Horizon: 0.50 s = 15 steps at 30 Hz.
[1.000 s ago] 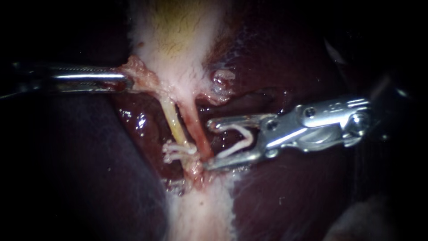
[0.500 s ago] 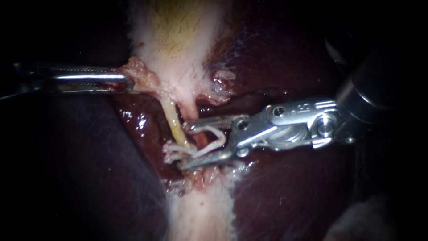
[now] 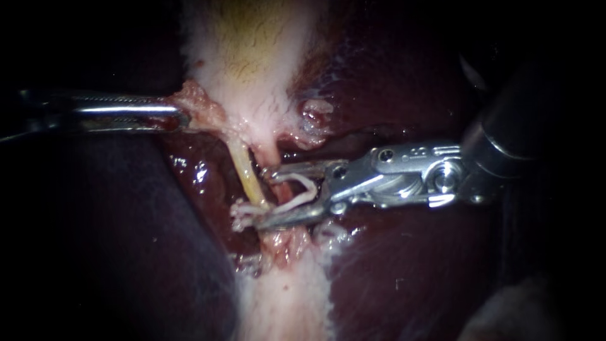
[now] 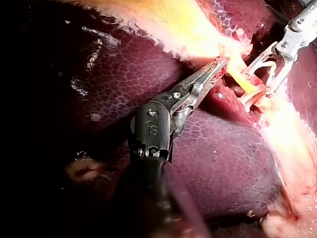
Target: Clipping third clip left tube
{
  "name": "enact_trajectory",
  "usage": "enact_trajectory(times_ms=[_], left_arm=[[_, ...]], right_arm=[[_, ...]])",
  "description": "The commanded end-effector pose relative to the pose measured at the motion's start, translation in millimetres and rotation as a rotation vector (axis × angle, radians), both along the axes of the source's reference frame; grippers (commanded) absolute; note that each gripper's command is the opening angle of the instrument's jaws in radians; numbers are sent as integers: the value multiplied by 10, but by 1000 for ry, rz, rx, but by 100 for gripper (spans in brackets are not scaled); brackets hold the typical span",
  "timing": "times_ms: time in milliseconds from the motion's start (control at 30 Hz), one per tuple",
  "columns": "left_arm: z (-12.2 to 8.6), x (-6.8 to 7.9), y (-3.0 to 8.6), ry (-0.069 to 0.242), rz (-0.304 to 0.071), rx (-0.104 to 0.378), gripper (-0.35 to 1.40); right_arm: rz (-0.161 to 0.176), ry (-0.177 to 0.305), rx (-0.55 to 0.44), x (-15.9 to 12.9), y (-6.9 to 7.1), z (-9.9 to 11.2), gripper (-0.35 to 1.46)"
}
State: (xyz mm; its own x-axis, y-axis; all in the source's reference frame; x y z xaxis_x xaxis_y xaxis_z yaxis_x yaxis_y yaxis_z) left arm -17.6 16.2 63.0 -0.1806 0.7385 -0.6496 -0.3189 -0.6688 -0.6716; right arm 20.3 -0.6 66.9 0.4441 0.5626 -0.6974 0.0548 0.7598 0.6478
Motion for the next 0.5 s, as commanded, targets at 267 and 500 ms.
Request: enact_trajectory(times_ms=[267, 500], left_arm=[[-2, -1, -1, 1, -1, 0, -35], [-2, -2, -1, 1, -2, 0, -35]], right_arm=[[11, -8, 1, 15, 10, 18, 50], [20, -13, -1, 35, 14, 24, 50]])
